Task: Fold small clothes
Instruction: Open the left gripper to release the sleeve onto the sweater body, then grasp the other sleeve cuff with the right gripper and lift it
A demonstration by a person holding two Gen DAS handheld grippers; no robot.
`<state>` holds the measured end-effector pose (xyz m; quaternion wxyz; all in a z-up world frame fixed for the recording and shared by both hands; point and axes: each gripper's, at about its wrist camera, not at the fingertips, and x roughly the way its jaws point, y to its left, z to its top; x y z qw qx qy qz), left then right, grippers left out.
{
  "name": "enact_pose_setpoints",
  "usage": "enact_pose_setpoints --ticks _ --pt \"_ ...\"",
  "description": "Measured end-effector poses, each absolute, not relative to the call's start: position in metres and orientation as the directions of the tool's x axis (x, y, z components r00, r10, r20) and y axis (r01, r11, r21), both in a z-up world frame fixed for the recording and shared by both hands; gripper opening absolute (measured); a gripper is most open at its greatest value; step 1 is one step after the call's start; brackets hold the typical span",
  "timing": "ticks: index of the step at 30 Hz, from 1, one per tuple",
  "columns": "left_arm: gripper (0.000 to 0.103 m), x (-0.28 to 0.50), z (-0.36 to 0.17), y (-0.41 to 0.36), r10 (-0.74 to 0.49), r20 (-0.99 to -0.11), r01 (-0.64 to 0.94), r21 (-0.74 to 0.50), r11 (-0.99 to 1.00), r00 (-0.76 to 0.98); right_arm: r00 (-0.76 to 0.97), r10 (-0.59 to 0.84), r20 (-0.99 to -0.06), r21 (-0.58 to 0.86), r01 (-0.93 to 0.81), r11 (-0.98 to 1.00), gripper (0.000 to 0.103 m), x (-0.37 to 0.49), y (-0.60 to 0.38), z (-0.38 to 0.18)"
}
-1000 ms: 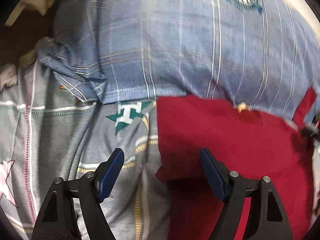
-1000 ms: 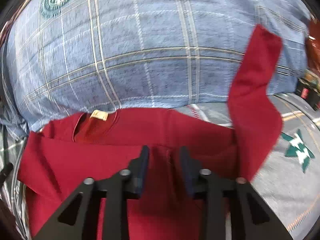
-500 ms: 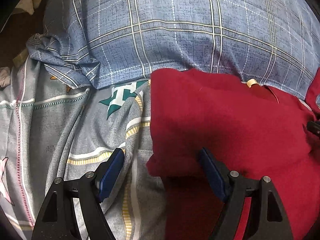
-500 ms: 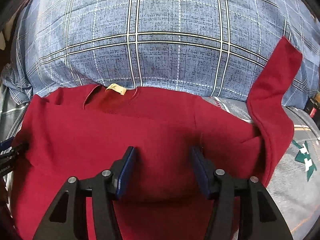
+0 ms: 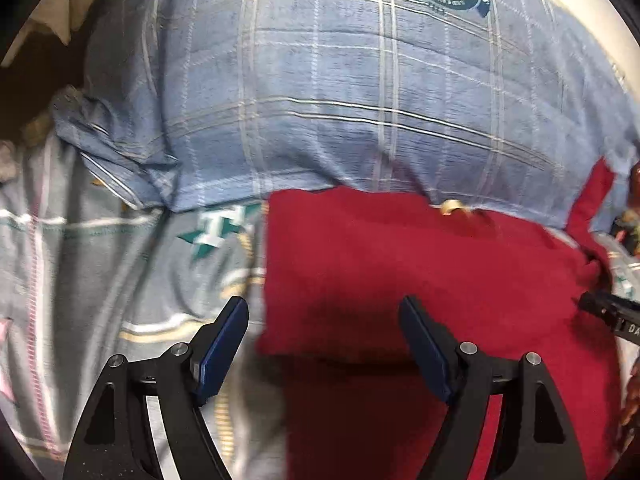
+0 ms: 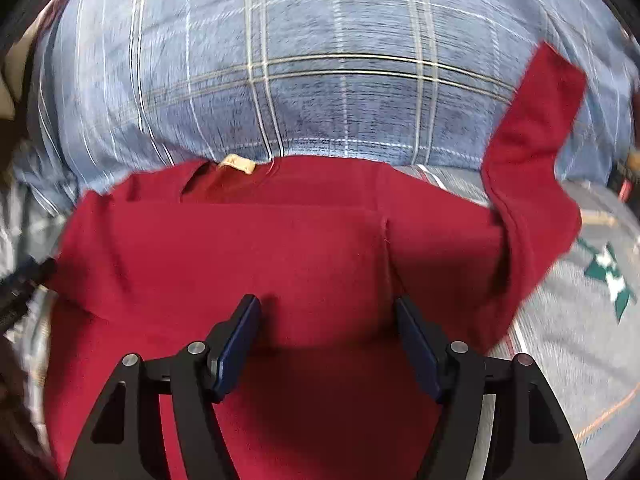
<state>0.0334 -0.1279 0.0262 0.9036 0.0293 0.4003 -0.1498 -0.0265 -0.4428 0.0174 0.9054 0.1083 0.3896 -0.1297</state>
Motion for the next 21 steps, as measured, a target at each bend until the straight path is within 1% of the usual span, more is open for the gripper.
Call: enact_pose_setpoints --ticks 2,5,6,11,16,19,21 --pt "0.078 0.034 0.023 -0.129 -0.279 -0.745 0.311 -0.102 0.945 0.605 0.677 -0.173 -0.715 0.097 0.341 0.935 0.071 -0.046 -0.453 0.021" --pt "0.078 0.033 0.018 -0.135 -0.235 -0.756 0.316 -0.039 0.948 0.611 0.691 -0.207 -0.693 0.112 0.387 0.915 0.071 -0.069 -0.478 0.022" --pt "0.078 0.032 0.016 -0.138 -0.214 -0.759 0.320 -0.007 0.947 0.616 0.685 -0.231 -0.691 0.113 0.418 0.901 0.073 -0.075 -0.489 0.023" --pt "0.078 0.027 0.013 -0.141 -0.191 -0.761 0.329 0.032 0.944 0.620 0.685 -0.266 -0.678 0.195 0.517 0.833 0.075 -0.084 -0.549 0.039" --pt "0.078 0.033 0.011 -0.142 -0.196 -0.766 0.320 0.014 0.947 0.613 0.652 -0.283 -0.704 0.206 0.568 0.796 0.075 -0.052 -0.592 0.047" --pt "0.078 0.039 0.008 -0.139 -0.193 -0.772 0.314 0.009 0.949 0.606 0.611 -0.303 -0.731 0.147 0.574 0.805 0.076 -0.024 -0.599 0.044" --pt "0.078 0.041 0.007 -0.138 -0.193 -0.777 0.310 0.003 0.951 0.600 0.593 -0.335 -0.732 0.116 0.593 0.797 0.076 -0.008 -0.604 0.043"
